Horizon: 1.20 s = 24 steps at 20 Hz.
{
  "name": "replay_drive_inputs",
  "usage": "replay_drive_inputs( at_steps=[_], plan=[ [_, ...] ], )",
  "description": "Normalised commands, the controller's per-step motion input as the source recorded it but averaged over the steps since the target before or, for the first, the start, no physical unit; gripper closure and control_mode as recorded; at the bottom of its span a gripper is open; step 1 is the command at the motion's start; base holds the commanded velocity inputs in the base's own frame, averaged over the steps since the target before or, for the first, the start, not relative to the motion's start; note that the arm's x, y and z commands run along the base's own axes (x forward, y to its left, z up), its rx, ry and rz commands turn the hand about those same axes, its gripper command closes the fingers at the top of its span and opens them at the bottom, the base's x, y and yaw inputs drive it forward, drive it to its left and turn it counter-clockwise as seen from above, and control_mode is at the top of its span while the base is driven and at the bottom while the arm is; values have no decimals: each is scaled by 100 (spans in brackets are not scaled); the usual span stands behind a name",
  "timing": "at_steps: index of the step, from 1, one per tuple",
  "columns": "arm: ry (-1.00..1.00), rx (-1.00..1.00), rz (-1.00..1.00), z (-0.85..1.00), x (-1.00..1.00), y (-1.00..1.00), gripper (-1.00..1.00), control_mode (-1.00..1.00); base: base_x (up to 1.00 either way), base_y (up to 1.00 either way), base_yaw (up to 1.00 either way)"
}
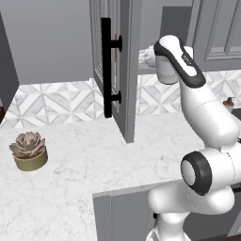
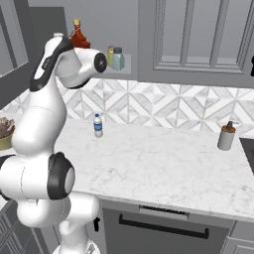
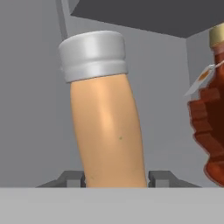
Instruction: Put the shaker and condiment bottle from the counter next to their counterparts in the cabinet.
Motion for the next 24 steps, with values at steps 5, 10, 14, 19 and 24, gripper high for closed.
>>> replay_drive_inputs(
  at_steps=[5,10,14,19,24],
  plan=[
    [-1,0,-3,0,5,0,100,-100,0,0,0],
    [0,0,-5,0,12,0,100,-100,0,0,0],
    [0,0,-4,0,11,0,100,-100,0,0,0],
    [0,0,-3,0,7,0,100,-100,0,0,0],
    [-1,0,-3,0,0,0,100,-100,0,0,0]
  ],
)
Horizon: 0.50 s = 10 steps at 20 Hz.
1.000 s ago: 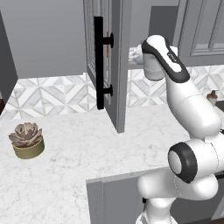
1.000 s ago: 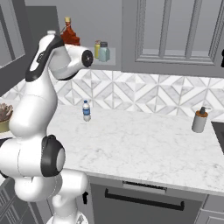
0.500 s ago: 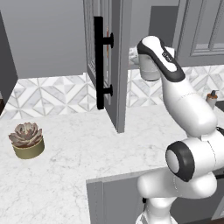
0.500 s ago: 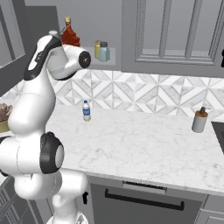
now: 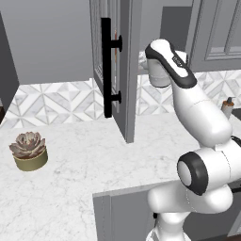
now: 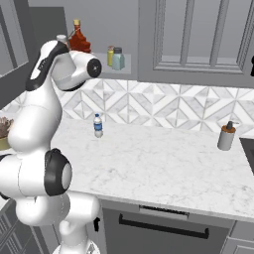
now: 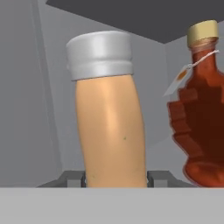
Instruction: Put the shaker and condiment bottle from the counter next to their counterparts in the cabinet.
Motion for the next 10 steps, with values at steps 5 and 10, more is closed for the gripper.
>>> replay_drive_inputs(
  at_steps=[5,10],
  plan=[
    [-1,0,-4,0,0,0,100,-100,0,0,0],
    [0,0,-4,0,0,0,100,-100,0,0,0]
  ],
)
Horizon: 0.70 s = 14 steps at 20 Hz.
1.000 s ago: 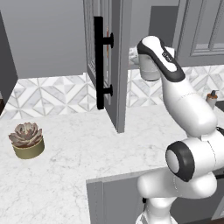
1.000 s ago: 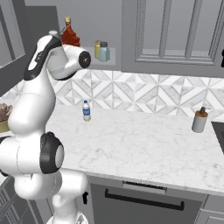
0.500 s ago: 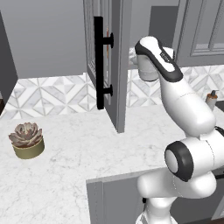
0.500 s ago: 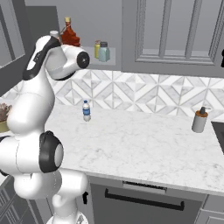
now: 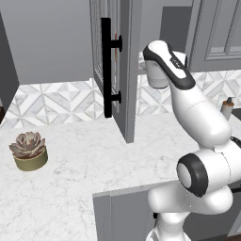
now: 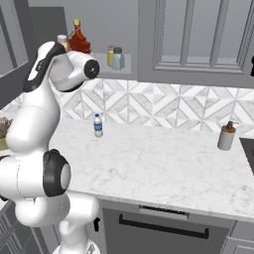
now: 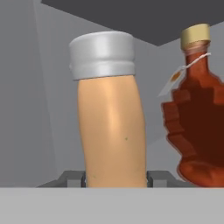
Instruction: Put the shaker and condiment bottle from the counter next to their counterparts in the cabinet.
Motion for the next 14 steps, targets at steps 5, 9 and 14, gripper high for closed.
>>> replay_drive_inputs(
  at_steps=[5,9,14],
  plan=[
    [0,0,-3,0,0,0,100,-100,0,0,0],
    [0,0,-3,0,0,0,100,-100,0,0,0],
    [0,0,-3,-4,0,1,100,-100,0,0,0]
  ],
)
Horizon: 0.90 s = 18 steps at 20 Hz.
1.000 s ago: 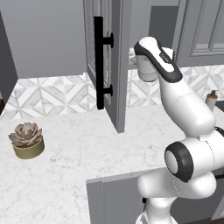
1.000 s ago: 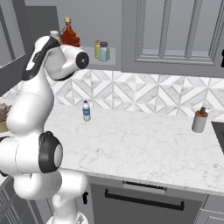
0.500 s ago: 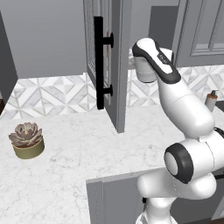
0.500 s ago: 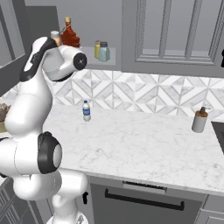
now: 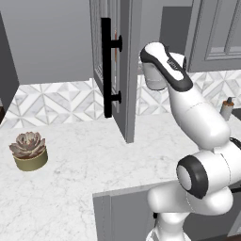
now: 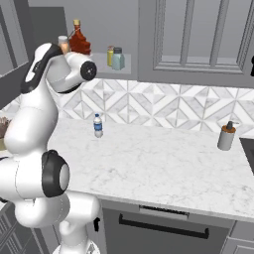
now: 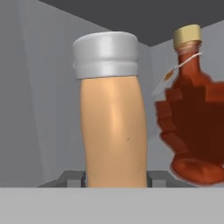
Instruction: Put the shaker and condiment bottle from the counter next to their counterparts in the cabinet.
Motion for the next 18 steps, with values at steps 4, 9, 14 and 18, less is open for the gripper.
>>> replay_drive_inputs(
  at_steps=[4,9,14,18],
  plan=[
    [0,-2,-3,-13,1,3,100,-100,0,0,0],
    [0,-1,-3,-13,3,2,100,-100,0,0,0],
    [0,0,-4,-6,6,0,100,-100,0,0,0],
    [0,0,-6,-4,17,1,100,-100,0,0,0]
  ],
)
